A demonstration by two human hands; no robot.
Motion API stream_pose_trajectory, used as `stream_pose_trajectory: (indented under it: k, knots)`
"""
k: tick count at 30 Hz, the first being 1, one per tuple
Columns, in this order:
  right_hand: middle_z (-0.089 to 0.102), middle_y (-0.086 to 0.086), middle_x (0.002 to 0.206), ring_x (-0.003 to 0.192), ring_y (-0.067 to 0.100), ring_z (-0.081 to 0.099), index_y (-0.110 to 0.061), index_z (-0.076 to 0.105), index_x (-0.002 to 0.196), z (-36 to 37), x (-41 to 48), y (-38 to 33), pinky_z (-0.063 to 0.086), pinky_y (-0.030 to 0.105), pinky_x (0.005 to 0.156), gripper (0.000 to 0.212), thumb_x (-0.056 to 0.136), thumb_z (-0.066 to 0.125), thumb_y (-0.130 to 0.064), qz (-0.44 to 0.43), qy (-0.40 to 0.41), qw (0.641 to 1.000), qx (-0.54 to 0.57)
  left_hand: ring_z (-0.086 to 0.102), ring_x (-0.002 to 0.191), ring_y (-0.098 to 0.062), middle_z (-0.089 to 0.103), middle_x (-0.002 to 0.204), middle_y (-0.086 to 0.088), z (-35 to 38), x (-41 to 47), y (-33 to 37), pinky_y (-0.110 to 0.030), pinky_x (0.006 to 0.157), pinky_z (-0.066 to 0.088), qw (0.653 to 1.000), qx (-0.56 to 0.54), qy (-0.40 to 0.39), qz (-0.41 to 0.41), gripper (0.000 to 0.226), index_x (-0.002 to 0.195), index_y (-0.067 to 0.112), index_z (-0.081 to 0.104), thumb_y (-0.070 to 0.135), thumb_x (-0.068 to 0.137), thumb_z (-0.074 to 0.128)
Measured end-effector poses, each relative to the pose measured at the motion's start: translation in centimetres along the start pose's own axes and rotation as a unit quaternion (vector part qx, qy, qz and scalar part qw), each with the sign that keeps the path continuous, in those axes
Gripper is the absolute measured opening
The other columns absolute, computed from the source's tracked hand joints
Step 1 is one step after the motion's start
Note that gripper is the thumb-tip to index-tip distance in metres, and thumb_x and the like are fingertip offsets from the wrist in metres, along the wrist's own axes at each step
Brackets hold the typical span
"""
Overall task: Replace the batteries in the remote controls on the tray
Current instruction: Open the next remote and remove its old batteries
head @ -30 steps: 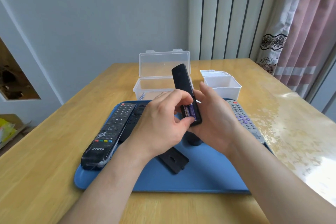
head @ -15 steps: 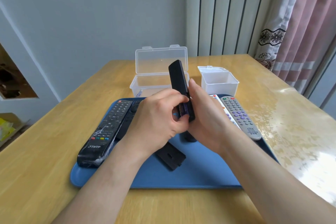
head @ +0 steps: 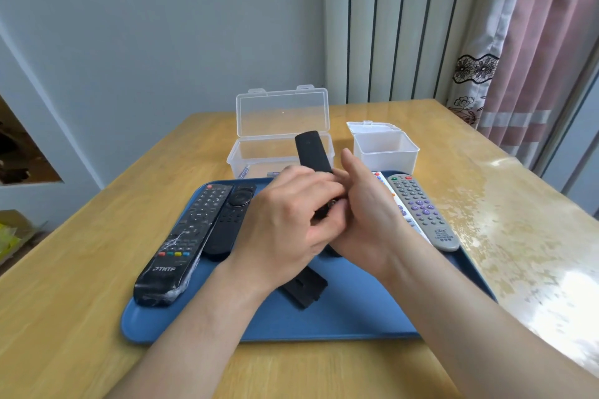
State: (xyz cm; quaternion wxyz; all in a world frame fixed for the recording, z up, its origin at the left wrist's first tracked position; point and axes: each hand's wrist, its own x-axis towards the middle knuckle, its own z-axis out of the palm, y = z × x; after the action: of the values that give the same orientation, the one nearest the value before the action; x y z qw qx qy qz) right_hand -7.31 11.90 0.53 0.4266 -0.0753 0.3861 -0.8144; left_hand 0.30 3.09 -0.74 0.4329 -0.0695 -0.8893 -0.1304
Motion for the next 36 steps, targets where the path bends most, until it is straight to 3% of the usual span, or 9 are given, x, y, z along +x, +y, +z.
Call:
stream_pose_trajectory:
  k: [4,6,9,11,13,16,19,25,36]
  knots:
    - [0.054,0.013,0.117,0.12,0.024,0.057,0.004,0.045,0.14,-0.2,0.2,-0.2,0.041,0.037,0.11,0.065,0.102,0.035,-0.048,0.007,0.003,0.999,0.033,0.063,0.097,-0.019,0.072,0.104,0.006,0.2,-0.1,-0.6,-0.029,0.089,0.049,1.0,-0.025,-0.01,0.009,0.017,0.1,0.011,0.075,0.017,0.086,0.068]
    - [0.065,0.011,0.111,0.107,0.023,0.065,0.006,0.055,0.129,-0.2,0.2,-0.1,0.052,0.035,0.095,0.055,0.104,0.036,-0.039,-0.001,-0.001,0.999,0.047,0.066,0.096,-0.012,0.073,0.099,0.008,0.0,0.0,-0.1,-0.024,0.09,0.048,0.991,-0.113,0.028,-0.066,0.013,0.098,0.015,0.076,0.016,0.089,0.066]
    - [0.07,0.008,0.084,0.073,0.017,0.066,-0.002,0.061,0.103,-0.2,0.2,0.1,0.054,0.029,0.061,0.024,0.102,0.043,-0.018,-0.027,-0.001,0.999,0.018,0.069,0.083,-0.013,0.072,0.08,0.002,-0.5,0.9,0.9,-0.028,0.083,0.054,0.888,-0.357,0.098,-0.273,0.019,0.09,0.015,0.071,0.02,0.097,0.054]
    - [0.071,0.009,0.095,0.073,0.016,0.064,-0.007,0.063,0.099,-0.2,0.1,0.0,0.049,0.027,0.057,0.023,0.1,0.04,-0.011,-0.029,-0.015,0.999,0.004,0.067,0.072,-0.018,0.061,0.067,-0.002,-1.1,1.4,0.5,-0.03,0.072,0.057,0.791,-0.467,0.151,-0.365,0.025,0.089,0.009,0.062,0.015,0.102,0.042]
    - [0.073,0.007,0.107,0.08,0.016,0.067,-0.011,0.064,0.104,-0.3,0.1,-0.1,0.044,0.026,0.061,0.029,0.098,0.036,-0.007,-0.036,-0.025,0.999,-0.025,0.056,0.06,-0.018,0.049,0.062,-0.001,-1.9,1.5,-0.4,-0.022,0.052,0.048,0.747,-0.489,0.154,-0.424,0.026,0.09,0.011,0.058,0.006,0.103,0.035]
    - [0.068,0.009,0.096,0.071,0.017,0.061,-0.013,0.063,0.104,-0.3,0.0,0.0,0.043,0.027,0.061,0.031,0.093,0.037,-0.002,-0.06,-0.021,0.995,-0.071,0.03,0.049,-0.011,0.041,0.06,0.001,-2.1,1.3,-1.0,-0.017,0.039,0.019,0.79,-0.388,0.057,-0.471,0.024,0.087,0.015,0.057,0.0,0.093,0.039]
    - [0.059,0.008,0.083,0.066,0.015,0.055,-0.014,0.066,0.097,-0.2,-0.1,-0.1,0.041,0.028,0.064,0.032,0.088,0.039,0.001,-0.083,-0.038,0.991,-0.102,0.029,0.044,-0.006,0.044,0.062,0.002,-1.7,1.2,-0.1,-0.015,0.038,0.022,0.812,-0.356,-0.04,-0.461,0.005,0.092,0.017,0.058,0.017,0.094,0.053]
    - [0.058,0.011,0.095,0.087,0.022,0.053,-0.011,0.067,0.111,-0.6,0.0,-0.1,0.05,0.031,0.073,0.033,0.089,0.044,0.0,-0.066,-0.091,0.985,-0.129,0.043,0.063,-0.012,0.039,0.062,-0.001,-0.7,0.6,-0.4,-0.025,0.07,0.041,0.888,-0.287,0.034,-0.356,0.016,0.1,0.019,0.065,0.009,0.087,0.068]
    - [0.061,0.018,0.109,0.11,0.028,0.06,-0.005,0.061,0.123,-0.6,0.0,0.2,0.053,0.047,0.096,0.036,0.092,0.043,0.0,-0.03,-0.145,0.986,-0.078,0.044,0.064,-0.014,0.043,0.065,0.008,-0.8,0.5,-1.2,-0.034,0.064,0.046,0.924,-0.241,0.058,-0.291,0.02,0.096,0.023,0.065,0.012,0.08,0.069]
